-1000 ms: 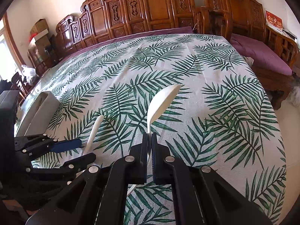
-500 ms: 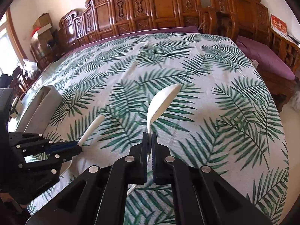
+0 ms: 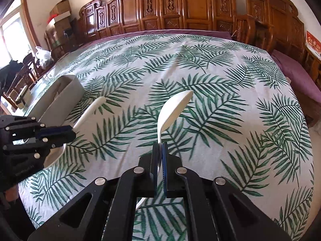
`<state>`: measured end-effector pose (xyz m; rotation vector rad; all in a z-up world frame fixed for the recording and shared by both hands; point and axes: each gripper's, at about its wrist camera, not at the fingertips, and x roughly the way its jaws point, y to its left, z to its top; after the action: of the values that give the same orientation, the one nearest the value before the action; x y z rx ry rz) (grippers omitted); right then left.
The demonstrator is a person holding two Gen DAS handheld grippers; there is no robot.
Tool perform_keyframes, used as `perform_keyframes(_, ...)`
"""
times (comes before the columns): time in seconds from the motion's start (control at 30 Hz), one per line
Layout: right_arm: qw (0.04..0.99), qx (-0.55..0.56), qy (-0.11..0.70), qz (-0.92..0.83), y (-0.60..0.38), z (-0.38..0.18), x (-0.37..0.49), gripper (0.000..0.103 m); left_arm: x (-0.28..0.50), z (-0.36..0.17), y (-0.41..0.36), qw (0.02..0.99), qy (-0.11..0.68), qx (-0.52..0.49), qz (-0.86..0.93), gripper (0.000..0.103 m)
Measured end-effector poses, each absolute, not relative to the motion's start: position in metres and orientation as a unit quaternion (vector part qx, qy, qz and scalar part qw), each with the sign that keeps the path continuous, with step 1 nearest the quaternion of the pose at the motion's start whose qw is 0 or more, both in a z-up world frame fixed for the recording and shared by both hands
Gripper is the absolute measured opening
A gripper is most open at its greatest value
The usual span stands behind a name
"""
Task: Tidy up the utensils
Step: 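Carry the white spoon into the grey tray and open the left tool while the right tool holds its spoon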
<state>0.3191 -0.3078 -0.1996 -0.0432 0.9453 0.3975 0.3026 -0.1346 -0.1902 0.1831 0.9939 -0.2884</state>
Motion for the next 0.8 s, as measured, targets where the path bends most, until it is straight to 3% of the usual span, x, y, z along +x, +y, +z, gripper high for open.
perform_keyframes(0.8, 0.870, -0.045, 0.433, 0.232, -0.248, -0.185, 0.290, 0.005, 0.295, -0.141, -0.034, 0.894, 0.433, 0.048, -0.105, 0.007)
